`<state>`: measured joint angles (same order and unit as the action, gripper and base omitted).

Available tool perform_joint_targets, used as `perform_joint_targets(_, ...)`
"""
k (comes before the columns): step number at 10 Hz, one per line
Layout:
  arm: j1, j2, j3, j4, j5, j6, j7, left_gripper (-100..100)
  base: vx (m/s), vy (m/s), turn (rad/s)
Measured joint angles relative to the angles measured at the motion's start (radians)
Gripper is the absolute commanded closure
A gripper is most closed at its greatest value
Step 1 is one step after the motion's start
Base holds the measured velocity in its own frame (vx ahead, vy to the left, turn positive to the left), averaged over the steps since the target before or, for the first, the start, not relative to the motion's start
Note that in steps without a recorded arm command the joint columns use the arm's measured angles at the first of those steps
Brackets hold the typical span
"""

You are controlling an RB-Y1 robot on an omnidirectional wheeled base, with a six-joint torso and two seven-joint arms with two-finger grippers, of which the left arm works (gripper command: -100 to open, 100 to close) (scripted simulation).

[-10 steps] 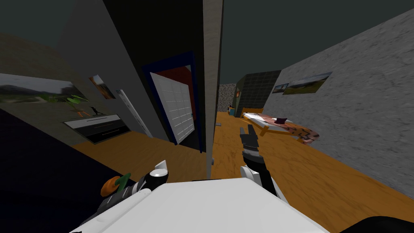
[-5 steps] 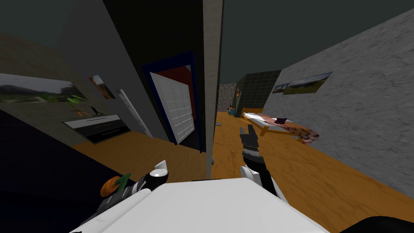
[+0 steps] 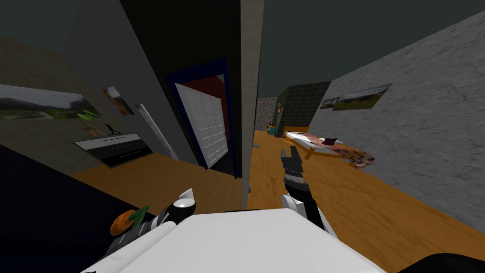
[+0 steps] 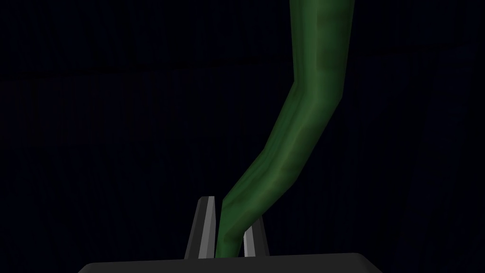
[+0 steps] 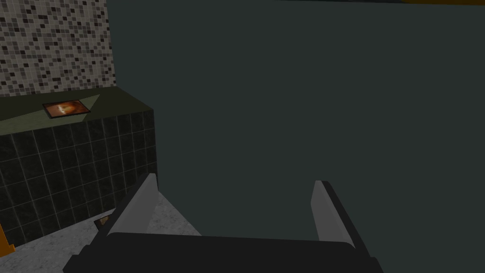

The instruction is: Push the door open

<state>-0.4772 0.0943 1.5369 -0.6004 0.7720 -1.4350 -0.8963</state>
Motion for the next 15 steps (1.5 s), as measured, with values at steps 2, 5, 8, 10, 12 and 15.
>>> perform_joint_targets(2,0.000,-0.013,0.001,-0.030,0.001,0.009,-0.011,100,0.000,0.000,0.000)
perform_joint_targets(5,0.000,-0.003,0.004,-0.018,0.003,0.008,-0.010,100,0.000,0.000,0.000)
perform_joint_targets(8,0.001,0.004,0.004,-0.006,0.002,0.002,-0.004,100,0.000,0.004,0.003)
perform_joint_targets(10,0.001,-0.011,0.004,-0.031,0.002,0.008,-0.008,100,0.000,0.003,0.002)
perform_joint_targets(12,0.001,0.008,0.004,0.001,0.002,0.001,-0.002,100,0.000,0.000,0.000)
perform_joint_targets(15,0.002,0.008,0.015,-0.021,0.009,0.003,-0.010,100,0.000,0.010,0.009)
